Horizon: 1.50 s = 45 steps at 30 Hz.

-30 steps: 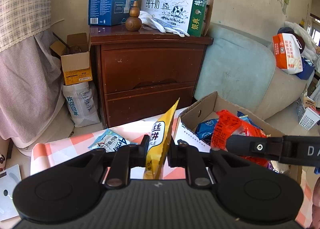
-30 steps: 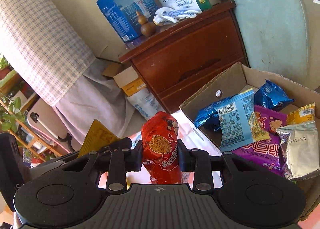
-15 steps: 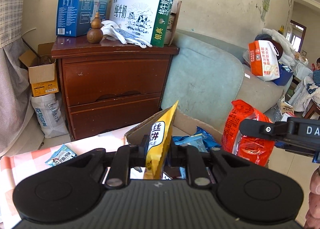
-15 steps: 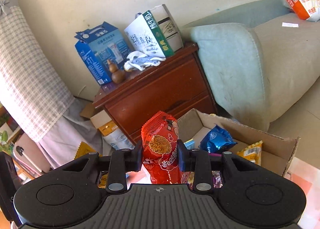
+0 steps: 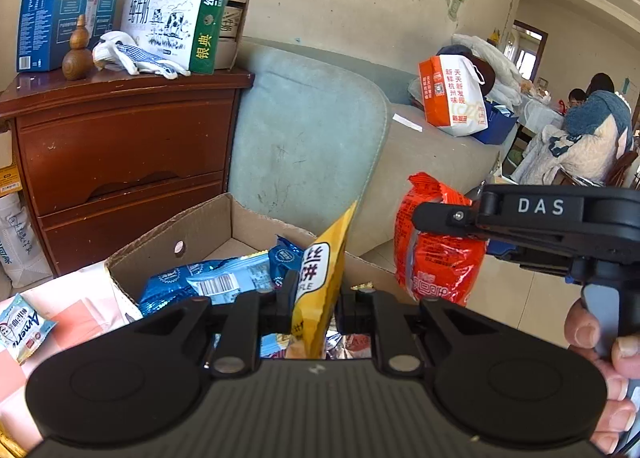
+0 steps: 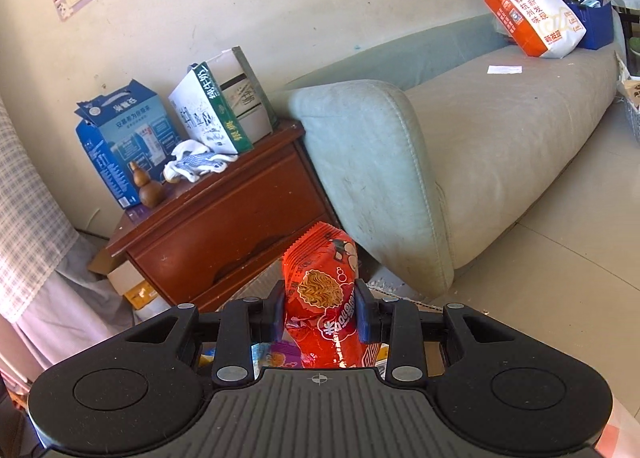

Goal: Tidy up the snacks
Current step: 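Lower both bags into the box and open both tools, then move the left tool to the yellow barcode bag while the right tool moves to the Amerio bag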

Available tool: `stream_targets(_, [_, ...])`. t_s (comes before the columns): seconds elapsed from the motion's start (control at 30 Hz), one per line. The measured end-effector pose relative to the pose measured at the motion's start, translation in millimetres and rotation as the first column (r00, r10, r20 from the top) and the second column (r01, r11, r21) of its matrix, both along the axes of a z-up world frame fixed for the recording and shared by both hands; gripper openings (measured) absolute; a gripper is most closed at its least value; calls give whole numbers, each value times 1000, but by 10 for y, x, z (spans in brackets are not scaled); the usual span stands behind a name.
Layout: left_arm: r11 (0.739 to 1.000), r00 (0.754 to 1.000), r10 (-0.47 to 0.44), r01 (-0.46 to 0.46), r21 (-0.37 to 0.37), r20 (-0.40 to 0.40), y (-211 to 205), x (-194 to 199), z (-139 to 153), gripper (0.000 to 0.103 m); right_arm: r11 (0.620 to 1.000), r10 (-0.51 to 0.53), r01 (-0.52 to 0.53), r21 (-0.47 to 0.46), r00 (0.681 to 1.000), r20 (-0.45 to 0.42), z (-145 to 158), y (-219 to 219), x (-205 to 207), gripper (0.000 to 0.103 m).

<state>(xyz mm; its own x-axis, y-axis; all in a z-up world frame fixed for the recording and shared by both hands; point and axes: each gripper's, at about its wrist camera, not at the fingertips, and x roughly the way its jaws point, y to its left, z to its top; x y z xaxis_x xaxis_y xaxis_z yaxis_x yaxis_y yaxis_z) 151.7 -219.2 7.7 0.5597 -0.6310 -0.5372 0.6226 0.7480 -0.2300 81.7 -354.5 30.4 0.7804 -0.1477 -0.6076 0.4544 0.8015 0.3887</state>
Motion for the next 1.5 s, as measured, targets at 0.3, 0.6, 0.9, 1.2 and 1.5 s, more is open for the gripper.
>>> stream_targets(0.3, [999, 998, 47, -47, -15, -48, -140, 216, -100, 34, 997, -52, 54, 51, 998, -46, -156, -119, 60, 44])
stream_targets(0.6, [994, 994, 100, -102, -27, -51, 164, 200, 15, 66, 1000, -9, 9, 11, 1000, -15, -81, 56, 102, 60])
stream_targets(0.9, [987, 982, 138, -127, 93, -128, 681, 93, -175, 67, 996, 86, -86, -25, 996, -26, -61, 279, 186, 62])
stream_targets(1.2, [939, 990, -57, 95, 331, -125, 531, -501, -678, 66, 987, 152, -154, -43, 987, -49, -59, 429, 189, 72])
stream_targets(1.5, [877, 984, -150, 175, 448, -92, 267, -759, -1007, 63, 982, 162, -178, -60, 964, -210, -204, 516, 255, 79])
